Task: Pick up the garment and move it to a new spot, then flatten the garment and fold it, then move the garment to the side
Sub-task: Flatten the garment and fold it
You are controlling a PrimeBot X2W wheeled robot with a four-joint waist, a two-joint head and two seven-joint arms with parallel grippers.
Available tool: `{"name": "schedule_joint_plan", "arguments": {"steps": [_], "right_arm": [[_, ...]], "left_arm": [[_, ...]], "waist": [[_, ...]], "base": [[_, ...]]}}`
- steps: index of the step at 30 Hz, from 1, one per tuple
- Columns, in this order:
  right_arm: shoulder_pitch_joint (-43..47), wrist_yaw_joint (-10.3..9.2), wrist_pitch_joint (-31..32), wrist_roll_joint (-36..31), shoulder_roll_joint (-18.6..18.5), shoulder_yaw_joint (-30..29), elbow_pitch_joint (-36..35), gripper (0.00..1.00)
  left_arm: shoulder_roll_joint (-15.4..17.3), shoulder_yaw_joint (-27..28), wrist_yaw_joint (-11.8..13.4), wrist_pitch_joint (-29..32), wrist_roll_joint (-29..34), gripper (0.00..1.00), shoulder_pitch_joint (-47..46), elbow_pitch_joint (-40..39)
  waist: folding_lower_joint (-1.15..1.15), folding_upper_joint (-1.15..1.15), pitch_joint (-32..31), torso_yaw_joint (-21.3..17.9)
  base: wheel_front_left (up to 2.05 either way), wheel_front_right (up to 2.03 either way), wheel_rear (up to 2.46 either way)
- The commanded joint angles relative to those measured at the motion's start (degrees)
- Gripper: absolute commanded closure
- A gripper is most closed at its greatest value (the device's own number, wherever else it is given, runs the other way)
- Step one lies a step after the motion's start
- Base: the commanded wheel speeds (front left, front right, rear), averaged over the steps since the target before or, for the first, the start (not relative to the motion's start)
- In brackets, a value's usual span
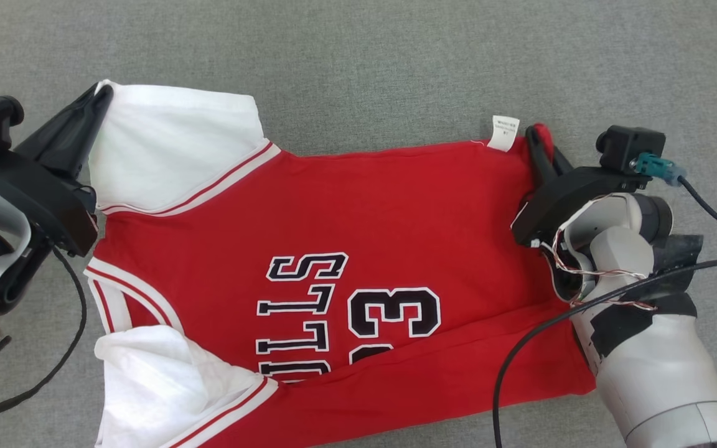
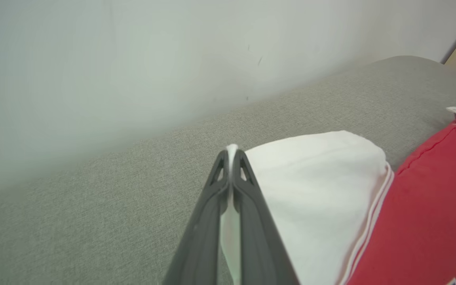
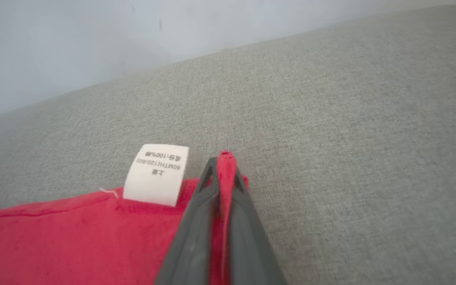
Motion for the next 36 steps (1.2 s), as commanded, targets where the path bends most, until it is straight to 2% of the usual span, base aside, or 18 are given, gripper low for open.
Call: {"name": "schedule_joint_plan", "arguments": {"steps": [1,6,10,13,23,28,30,36], "right_arm": [[-0.6,-0.04,-0.7,-0.5,0.1,-0.1,0.5,1.0],[-1.5,-0.04,-3.2,0.6,0.5,0.2,2.4,1.0],[0.5,-0.04,-4.4,4.3,0.2,2.2,1.4,1.0],[3.7,-0.04,-4.6,8.8,-2.2,5.8,-1.5,1.0],[12.4,-0.04,-5.8,19.1,-8.7,11.7,-11.4,1.0],[16.0,-0.04,-6.1,22.5,-10.9,13.8,-15.2,1.0],[16.8,-0.04,-6.1,23.1,-11.3,14.0,-15.9,1.0],[21.8,-0.04,-6.4,26.6,-13.9,15.8,-19.8,1.0]], "left_arm": [[0.9,0.3,0.2,-0.4,-0.1,1.0,0.8,-0.1],[2.4,1.7,1.5,-2.0,-0.8,1.0,2.5,-0.4],[3.3,2.4,2.6,-4.0,-1.8,1.0,5.4,-1.9],[3.5,2.5,4.0,-6.1,-2.7,1.0,10.1,-5.3],[5.8,3.3,9.7,-10.7,-3.4,1.0,22.8,-17.1],[5.1,3.1,13.1,-12.1,-2.7,1.0,29.5,-22.6],[4.9,3.0,13.7,-12.3,-2.2,1.0,30.8,-23.4],[2.0,4.2,16.4,-13.1,-1.3,1.0,38.0,-26.0]], "waist": [[0.0,0.0,0.0,0.1],[0.0,0.0,-1.0,0.2],[0.0,0.0,-2.8,0.8],[0.0,0.0,-4.5,1.5],[0.0,0.0,-7.6,3.0],[0.0,0.0,-8.6,3.8],[0.0,0.0,-8.8,4.0],[0.0,0.0,-10.5,5.2]], "base": [[0.0,0.0,0.0],[0.0,0.0,0.0],[0.0,0.0,0.0],[0.0,0.0,0.0],[0.0,0.0,0.0],[0.0,0.0,0.0],[0.0,0.0,0.0],[0.0,0.0,0.0]]}}
